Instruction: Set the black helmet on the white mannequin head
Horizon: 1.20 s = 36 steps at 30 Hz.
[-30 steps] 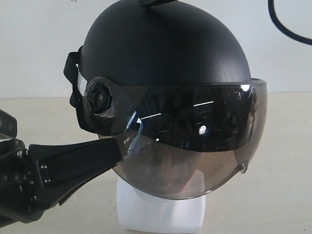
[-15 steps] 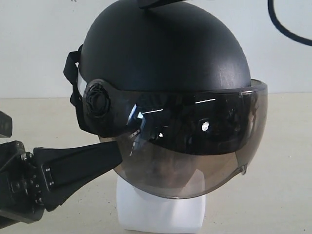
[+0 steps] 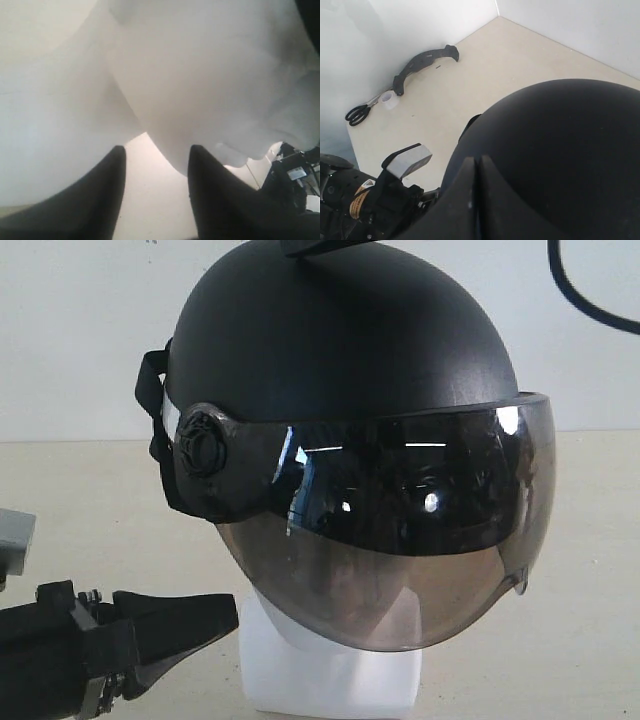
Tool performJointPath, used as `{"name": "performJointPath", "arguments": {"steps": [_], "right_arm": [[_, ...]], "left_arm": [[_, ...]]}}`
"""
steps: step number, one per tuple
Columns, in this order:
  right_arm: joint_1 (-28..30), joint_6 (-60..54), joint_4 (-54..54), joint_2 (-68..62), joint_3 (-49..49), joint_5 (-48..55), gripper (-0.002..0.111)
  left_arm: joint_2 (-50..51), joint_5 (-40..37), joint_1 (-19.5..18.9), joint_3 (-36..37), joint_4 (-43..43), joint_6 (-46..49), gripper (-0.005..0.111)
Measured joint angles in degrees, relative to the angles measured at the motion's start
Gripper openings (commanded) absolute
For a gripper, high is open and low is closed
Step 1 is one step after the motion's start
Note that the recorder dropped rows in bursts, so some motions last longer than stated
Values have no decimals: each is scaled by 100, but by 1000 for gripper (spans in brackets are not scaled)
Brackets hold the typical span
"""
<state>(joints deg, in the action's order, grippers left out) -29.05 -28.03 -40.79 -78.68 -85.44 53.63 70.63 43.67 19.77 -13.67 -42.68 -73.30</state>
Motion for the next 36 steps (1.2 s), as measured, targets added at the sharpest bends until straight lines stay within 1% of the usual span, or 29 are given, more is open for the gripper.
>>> {"name": "performJointPath", "arguments": {"steps": [6, 10, 13, 16, 19, 24, 28, 32, 34, 36], "right_arm": [[0, 23, 0, 0, 0, 0, 0], [0, 46, 0, 0, 0, 0, 0], [0, 90, 11, 0, 0, 0, 0], [0, 114, 19, 0, 0, 0, 0], [0, 114, 19, 0, 0, 0, 0], [0, 114, 24, 0, 0, 11, 0], [0, 114, 33, 0, 0, 11, 0], [0, 125, 60, 0, 0, 11, 0], [0, 125, 60, 0, -4, 11, 0], [0, 125, 60, 0, -4, 22, 0]], "left_arm": [[-11, -390, -63, -12, 85, 0, 46], [-158, -474, -277, -12, 85, 0, 45], [-529, -562, -482, -12, 85, 0, 45], [-1169, -805, -739, -12, 85, 0, 44], [-1910, -1257, -941, -110, 85, 0, 37], [-2991, -2439, -1062, -632, 85, 227, 21], [-3328, -2703, -1062, -913, 50, 294, 5], [-3325, -2715, -1062, -934, -55, 254, 4], [-3298, -2649, -1062, -934, -368, 245, 4], [-3261, -2547, -1062, -934, -949, 233, 4]]}}
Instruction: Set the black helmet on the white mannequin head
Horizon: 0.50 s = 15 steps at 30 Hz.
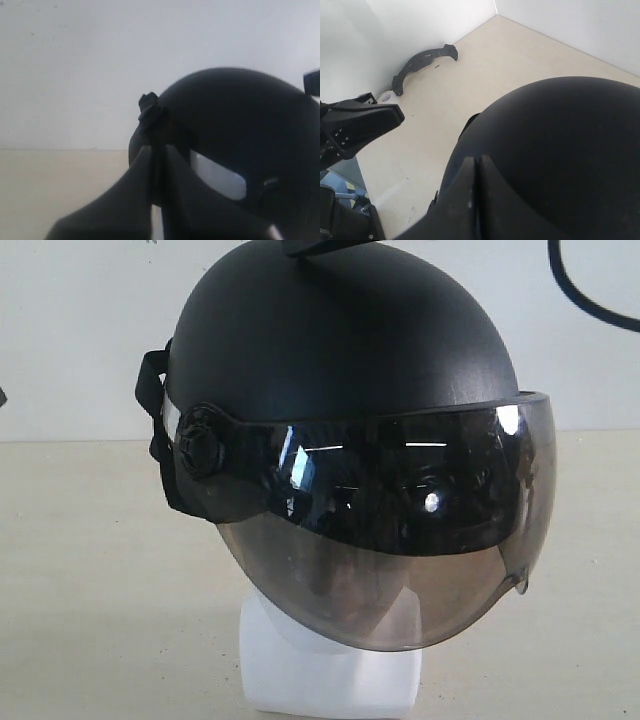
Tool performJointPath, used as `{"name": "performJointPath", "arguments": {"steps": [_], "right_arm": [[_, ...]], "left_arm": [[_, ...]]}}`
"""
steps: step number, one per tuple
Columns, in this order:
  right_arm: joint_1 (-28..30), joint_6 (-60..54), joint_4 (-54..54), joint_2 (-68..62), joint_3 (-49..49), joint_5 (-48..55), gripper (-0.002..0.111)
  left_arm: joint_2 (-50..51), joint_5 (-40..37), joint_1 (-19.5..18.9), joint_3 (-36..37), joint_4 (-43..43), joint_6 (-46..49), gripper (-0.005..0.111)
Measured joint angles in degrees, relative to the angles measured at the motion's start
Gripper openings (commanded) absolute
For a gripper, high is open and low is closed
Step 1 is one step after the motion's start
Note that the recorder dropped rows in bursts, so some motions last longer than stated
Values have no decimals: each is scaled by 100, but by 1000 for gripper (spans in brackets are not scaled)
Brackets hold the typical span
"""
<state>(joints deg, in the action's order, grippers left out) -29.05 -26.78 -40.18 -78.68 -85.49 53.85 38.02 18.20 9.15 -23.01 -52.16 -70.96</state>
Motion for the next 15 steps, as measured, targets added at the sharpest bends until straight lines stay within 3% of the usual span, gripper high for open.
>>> {"name": "performJointPath", "arguments": {"steps": [4, 6, 11, 15], "right_arm": [[0, 0, 0, 0, 0, 0, 0], [0, 0, 12, 0, 0, 0, 0], [0, 0, 12, 0, 0, 10, 0], [0, 0, 12, 0, 0, 10, 0]], "left_arm": [[97, 59, 0, 0, -1169, -155, 7], [200, 74, 0, 0, -1479, -194, 17], [580, 333, 0, -170, -1670, -332, 53], [974, 513, 0, -490, -1691, -650, 60]]}}
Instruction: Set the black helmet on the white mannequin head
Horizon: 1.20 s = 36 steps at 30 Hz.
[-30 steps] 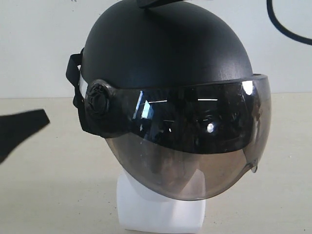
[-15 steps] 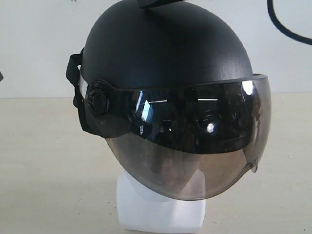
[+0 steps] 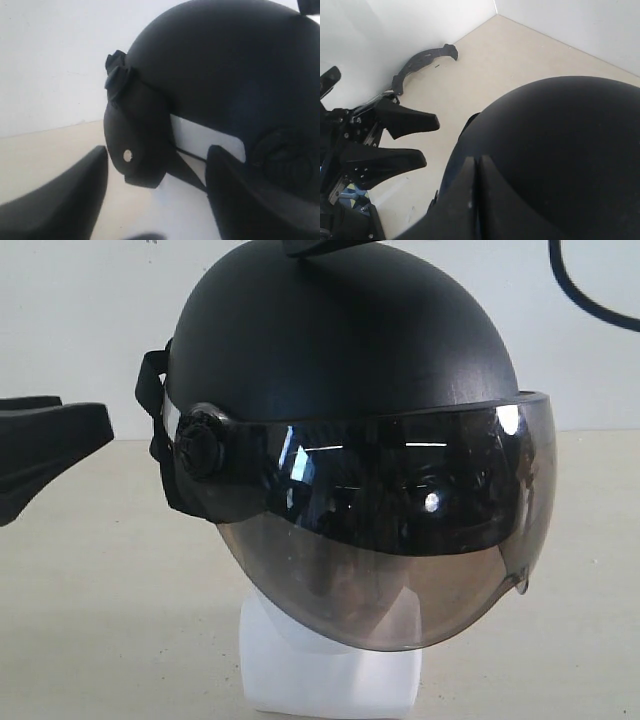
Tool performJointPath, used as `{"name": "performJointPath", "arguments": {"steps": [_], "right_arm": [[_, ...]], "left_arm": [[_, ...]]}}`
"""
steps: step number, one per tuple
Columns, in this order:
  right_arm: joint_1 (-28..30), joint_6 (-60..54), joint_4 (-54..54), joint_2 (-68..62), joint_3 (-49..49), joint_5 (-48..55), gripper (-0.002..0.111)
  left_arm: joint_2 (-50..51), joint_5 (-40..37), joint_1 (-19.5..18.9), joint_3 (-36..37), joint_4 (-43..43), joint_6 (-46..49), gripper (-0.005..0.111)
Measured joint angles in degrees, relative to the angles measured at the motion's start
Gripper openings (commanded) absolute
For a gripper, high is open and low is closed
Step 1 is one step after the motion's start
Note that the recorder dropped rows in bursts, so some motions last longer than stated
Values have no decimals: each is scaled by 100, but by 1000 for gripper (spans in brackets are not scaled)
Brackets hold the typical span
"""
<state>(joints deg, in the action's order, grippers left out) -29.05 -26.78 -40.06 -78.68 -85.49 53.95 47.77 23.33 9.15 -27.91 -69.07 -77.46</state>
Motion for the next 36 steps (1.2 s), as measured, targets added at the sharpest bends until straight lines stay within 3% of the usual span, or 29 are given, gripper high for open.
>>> {"name": "performJointPath", "arguments": {"steps": [12, 21, 27, 33, 36], "right_arm": [[0, 35, 0, 0, 0, 0, 0], [0, 49, 0, 0, 0, 0, 0], [0, 53, 11, 0, 0, 0, 0], [0, 64, 11, 0, 0, 0, 0], [0, 64, 11, 0, 0, 0, 0]], "left_arm": [[948, 633, 0, -471, -208, -339, 54], [951, 736, -3, -502, -1403, -1312, 52], [951, 713, -3, -502, -1512, -1375, 51], [965, 713, -3, -502, -1525, -1476, 38], [988, 713, -3, -502, -1525, -1524, 42]]}}
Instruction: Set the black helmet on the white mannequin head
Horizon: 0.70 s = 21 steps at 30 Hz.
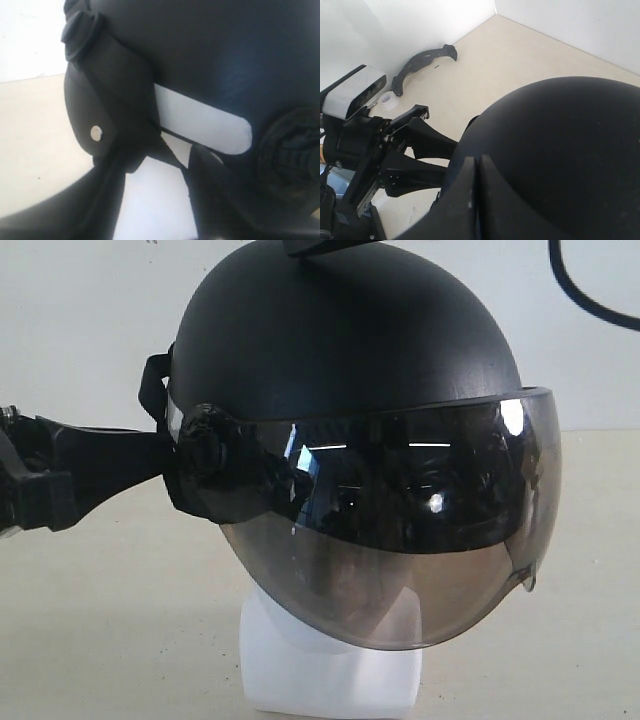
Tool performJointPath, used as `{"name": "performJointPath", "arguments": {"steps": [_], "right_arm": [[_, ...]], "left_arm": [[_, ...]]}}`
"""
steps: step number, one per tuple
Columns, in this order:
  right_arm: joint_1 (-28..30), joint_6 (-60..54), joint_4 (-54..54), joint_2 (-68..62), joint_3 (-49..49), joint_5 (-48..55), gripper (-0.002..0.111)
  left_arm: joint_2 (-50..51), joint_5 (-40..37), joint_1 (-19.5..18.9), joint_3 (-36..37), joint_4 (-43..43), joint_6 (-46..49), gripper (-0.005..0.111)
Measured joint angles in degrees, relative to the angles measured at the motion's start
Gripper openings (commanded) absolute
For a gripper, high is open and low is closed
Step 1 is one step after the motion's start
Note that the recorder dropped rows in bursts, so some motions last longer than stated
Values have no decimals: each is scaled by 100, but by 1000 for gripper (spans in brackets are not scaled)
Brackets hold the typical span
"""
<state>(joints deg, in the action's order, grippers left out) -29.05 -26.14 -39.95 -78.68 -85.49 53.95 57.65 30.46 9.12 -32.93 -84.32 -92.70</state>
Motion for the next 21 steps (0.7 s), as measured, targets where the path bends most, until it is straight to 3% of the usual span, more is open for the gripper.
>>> {"name": "performJointPath", "arguments": {"steps": [3, 21], "right_arm": [[0, 0, 10, 0, 0, 0, 0], [0, 0, 10, 0, 0, -10, 0]], "left_arm": [[0, 0, 0, 0, -26, -132, 47], [0, 341, -47, 0, -244, -1297, 47]]}}
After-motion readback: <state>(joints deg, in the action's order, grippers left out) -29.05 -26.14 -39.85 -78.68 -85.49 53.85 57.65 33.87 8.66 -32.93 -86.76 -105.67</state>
